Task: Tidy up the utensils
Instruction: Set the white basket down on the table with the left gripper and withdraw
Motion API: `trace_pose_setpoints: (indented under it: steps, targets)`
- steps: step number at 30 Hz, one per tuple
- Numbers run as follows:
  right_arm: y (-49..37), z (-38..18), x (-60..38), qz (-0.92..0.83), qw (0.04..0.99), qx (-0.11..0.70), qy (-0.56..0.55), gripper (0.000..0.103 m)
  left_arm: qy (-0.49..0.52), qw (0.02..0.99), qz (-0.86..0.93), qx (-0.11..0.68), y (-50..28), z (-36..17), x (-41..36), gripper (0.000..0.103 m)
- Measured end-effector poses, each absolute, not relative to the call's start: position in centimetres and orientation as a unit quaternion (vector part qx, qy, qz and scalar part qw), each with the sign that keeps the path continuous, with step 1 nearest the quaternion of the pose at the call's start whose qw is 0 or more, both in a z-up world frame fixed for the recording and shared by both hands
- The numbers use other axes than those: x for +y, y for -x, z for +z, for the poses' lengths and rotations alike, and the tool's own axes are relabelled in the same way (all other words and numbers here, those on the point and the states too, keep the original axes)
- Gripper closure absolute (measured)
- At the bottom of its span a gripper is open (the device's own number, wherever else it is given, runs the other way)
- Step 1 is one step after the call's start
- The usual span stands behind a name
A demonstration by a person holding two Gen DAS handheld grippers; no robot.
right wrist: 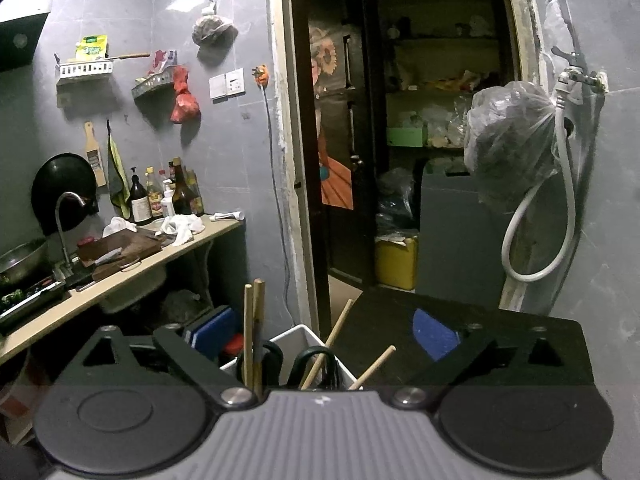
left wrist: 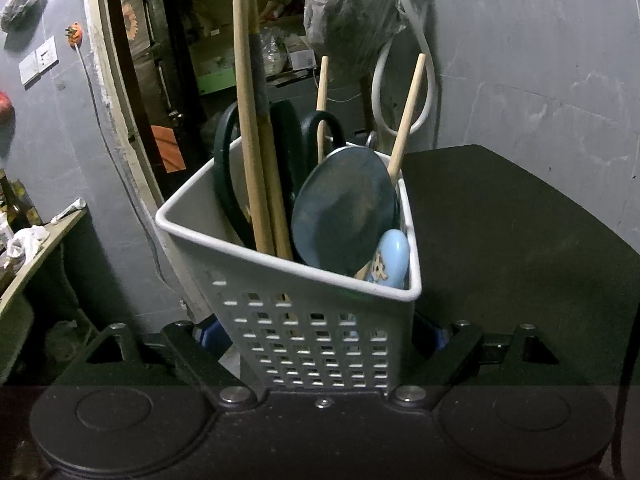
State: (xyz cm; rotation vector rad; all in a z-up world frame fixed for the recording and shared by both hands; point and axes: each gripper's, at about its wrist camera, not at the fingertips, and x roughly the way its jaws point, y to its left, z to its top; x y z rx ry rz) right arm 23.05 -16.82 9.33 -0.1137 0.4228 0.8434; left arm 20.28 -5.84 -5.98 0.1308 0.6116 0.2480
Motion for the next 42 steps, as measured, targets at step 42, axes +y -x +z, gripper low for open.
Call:
trace_pose_setpoints:
  steps: [42]
  targets:
    - [-10.6, 8.4, -18.8, 0.205, 0.953, 0.224, 0.022, 0.0, -0.018, 0.972, 0.097, 0.211, -3.2, 0.0, -0.7, 0.001]
